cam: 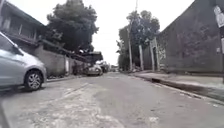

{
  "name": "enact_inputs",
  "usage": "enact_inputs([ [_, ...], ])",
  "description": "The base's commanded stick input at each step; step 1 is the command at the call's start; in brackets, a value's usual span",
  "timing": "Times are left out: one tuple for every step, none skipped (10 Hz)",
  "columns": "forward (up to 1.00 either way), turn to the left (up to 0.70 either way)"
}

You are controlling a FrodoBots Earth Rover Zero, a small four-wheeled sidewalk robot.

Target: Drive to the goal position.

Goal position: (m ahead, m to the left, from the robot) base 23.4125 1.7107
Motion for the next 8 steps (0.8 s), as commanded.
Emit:
enact_inputs([
  [0.7, 0.0],
  [0.7, 0.0],
  [0.7, 0.0],
  [0.7, 0.0],
  [0.7, 0.0],
  [0.7, 0.0],
  [0.7, 0.0],
  [0.7, 0.0],
])
